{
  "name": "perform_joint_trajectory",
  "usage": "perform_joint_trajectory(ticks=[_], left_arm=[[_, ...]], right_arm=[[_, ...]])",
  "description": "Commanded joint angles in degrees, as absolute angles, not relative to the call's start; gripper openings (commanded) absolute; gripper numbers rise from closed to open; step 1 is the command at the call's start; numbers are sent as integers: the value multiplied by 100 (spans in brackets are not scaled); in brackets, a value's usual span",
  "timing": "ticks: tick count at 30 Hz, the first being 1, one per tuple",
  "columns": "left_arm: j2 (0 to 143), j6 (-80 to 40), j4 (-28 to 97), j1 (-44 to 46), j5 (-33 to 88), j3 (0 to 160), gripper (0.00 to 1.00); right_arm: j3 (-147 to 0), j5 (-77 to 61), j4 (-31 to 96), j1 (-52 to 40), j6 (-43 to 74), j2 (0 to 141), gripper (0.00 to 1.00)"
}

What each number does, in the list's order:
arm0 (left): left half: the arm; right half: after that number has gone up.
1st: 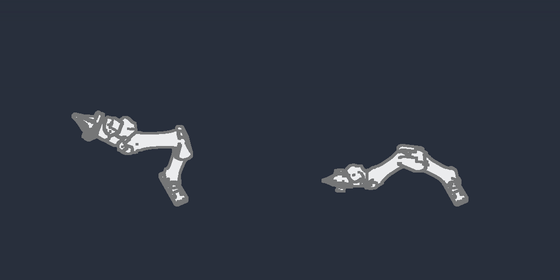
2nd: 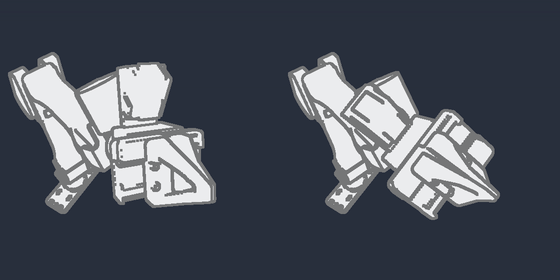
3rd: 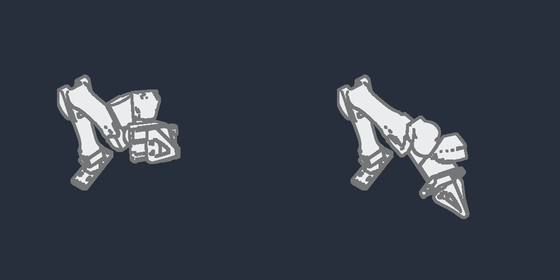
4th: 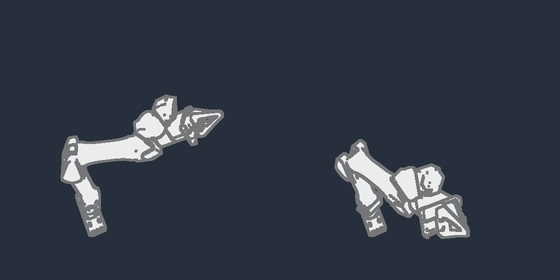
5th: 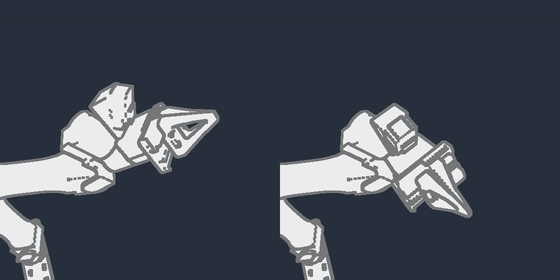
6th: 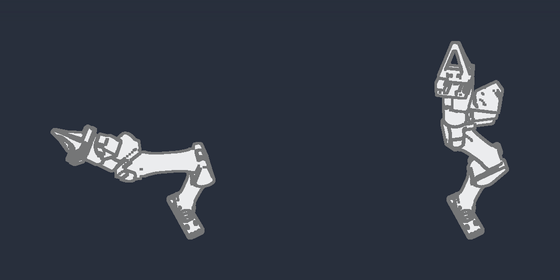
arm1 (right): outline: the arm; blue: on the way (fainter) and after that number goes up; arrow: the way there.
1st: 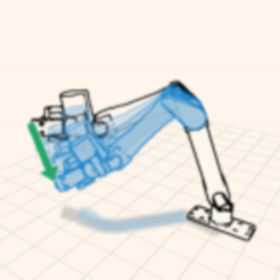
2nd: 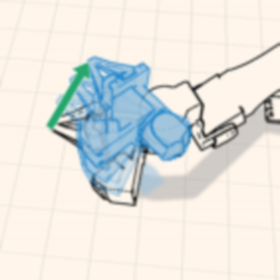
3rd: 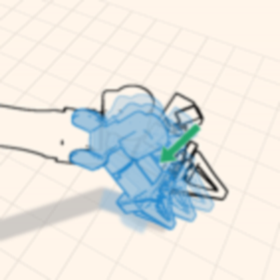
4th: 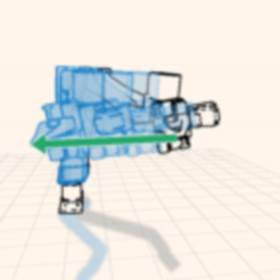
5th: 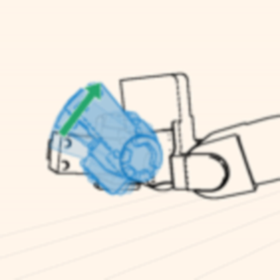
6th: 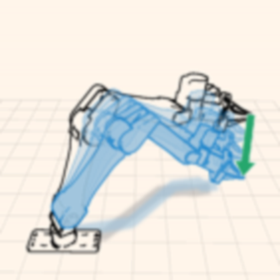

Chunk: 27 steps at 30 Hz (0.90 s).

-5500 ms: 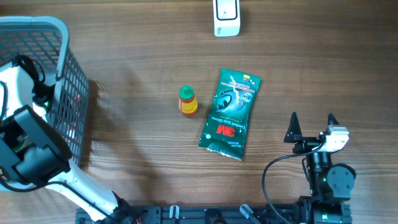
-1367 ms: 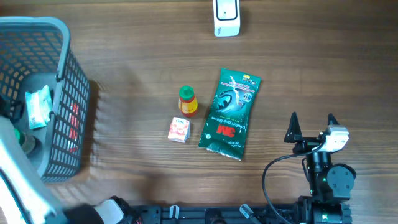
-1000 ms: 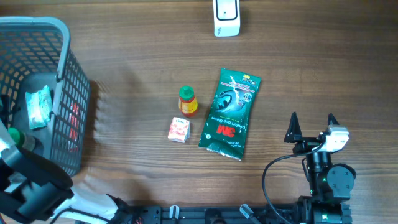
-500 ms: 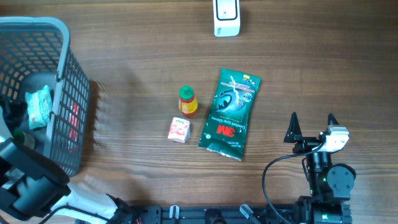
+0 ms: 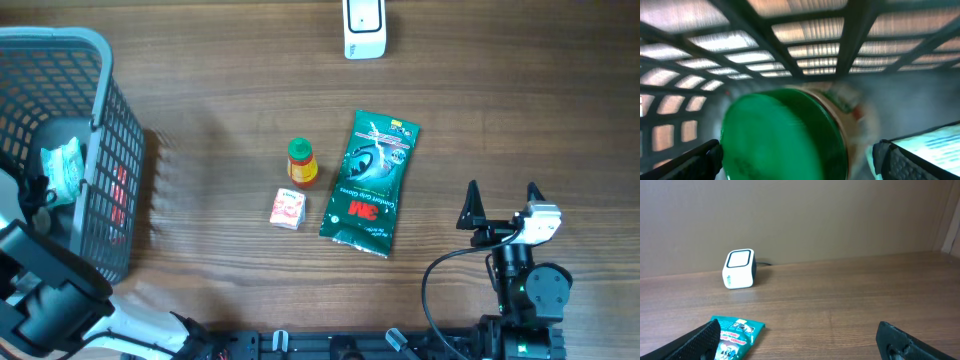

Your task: Scan the item barcode

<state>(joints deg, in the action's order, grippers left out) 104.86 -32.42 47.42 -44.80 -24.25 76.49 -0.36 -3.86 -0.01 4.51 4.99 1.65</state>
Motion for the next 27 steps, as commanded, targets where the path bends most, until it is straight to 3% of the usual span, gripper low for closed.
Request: perform_joint_trajectory(ticks=[1, 8, 12, 27], left_arm=[[10578, -3402, 4635, -4491, -2427, 7485, 100], [10575, -3649, 4536, -4491, -2429, 7485, 100], [10538, -3647, 4493, -4488, -2429, 7513, 93], [9953, -3638, 4434, -4029, -2383, 7664, 100]], right_arm=[[-30, -403, -14, 429, 451, 167, 100], [-30, -403, -14, 429, 451, 167, 100], [-30, -403, -14, 429, 451, 167, 100], [-30, -403, -14, 429, 451, 167, 100]])
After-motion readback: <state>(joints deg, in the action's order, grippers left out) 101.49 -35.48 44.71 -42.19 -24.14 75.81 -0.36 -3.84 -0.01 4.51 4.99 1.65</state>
